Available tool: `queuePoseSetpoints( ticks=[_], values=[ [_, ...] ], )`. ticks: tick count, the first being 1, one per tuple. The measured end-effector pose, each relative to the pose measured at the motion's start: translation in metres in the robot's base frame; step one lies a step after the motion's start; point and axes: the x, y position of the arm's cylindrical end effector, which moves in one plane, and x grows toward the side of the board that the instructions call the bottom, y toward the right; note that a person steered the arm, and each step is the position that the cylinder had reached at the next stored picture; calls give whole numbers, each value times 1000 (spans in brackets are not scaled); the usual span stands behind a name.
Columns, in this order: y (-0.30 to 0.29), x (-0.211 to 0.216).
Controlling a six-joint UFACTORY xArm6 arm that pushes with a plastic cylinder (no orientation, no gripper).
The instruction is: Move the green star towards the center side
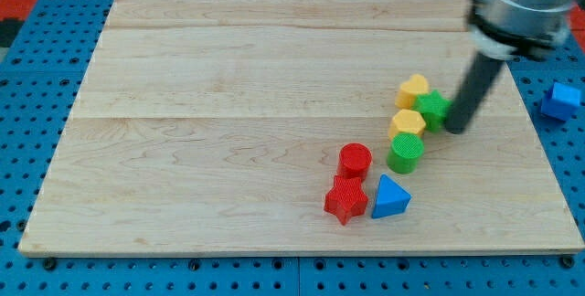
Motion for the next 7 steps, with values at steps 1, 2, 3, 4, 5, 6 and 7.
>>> queuePoseSetpoints(
  ticks=[1,2,3,4,5,6,7],
  values=[
    [-14,-26],
    [15,-34],
    [-68,-37],
    [-122,-56],
    [-75,-33],
    [-70,-68],
    [-130,-88]
  ],
)
